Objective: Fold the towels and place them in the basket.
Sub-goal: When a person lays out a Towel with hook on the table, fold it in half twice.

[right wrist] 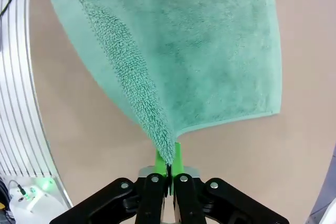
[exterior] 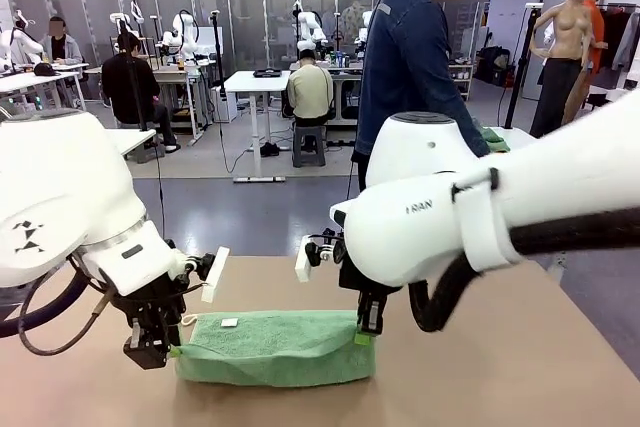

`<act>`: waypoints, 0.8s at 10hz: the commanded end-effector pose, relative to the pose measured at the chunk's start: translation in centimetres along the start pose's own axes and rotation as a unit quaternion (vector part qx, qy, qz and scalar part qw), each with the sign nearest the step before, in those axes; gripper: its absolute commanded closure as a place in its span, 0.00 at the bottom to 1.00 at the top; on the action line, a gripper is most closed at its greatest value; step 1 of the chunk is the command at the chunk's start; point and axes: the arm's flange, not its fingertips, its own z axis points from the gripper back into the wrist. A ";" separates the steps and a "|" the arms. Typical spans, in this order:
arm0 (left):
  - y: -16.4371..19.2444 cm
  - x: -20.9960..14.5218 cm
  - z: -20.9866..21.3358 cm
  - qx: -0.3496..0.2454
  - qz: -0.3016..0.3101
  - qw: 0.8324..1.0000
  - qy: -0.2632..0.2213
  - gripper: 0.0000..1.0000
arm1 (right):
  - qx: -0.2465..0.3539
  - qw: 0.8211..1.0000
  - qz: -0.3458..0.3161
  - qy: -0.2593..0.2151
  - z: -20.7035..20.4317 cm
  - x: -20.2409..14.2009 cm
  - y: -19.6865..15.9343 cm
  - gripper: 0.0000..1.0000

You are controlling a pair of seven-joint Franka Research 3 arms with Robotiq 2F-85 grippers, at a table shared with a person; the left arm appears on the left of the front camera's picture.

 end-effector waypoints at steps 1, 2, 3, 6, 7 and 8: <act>3.0 0.9 -0.5 -0.005 0.029 0.999 0.016 1.00 | 0.022 1.000 0.004 0.005 -0.3 1.6 -3.2 1.00; 4.6 1.3 -0.9 -0.004 0.029 0.999 0.018 1.00 | 0.026 1.000 0.001 0.009 -0.9 2.3 -4.8 1.00; 6.3 1.3 -1.2 -0.004 0.039 0.999 0.019 1.00 | 0.029 1.000 -0.004 0.009 -1.3 2.8 -6.1 1.00; 11.1 0.4 -1.9 -0.024 0.071 0.997 0.028 1.00 | 0.056 0.997 -0.039 0.019 -2.7 3.2 -10.4 1.00; 12.6 0.2 -2.5 -0.030 0.075 0.996 0.029 1.00 | 0.066 0.996 -0.052 0.022 -3.2 3.1 -11.8 1.00; 13.5 0.2 -2.9 -0.037 0.079 0.996 0.037 1.00 | 0.076 0.995 -0.062 0.025 -3.6 2.8 -12.5 1.00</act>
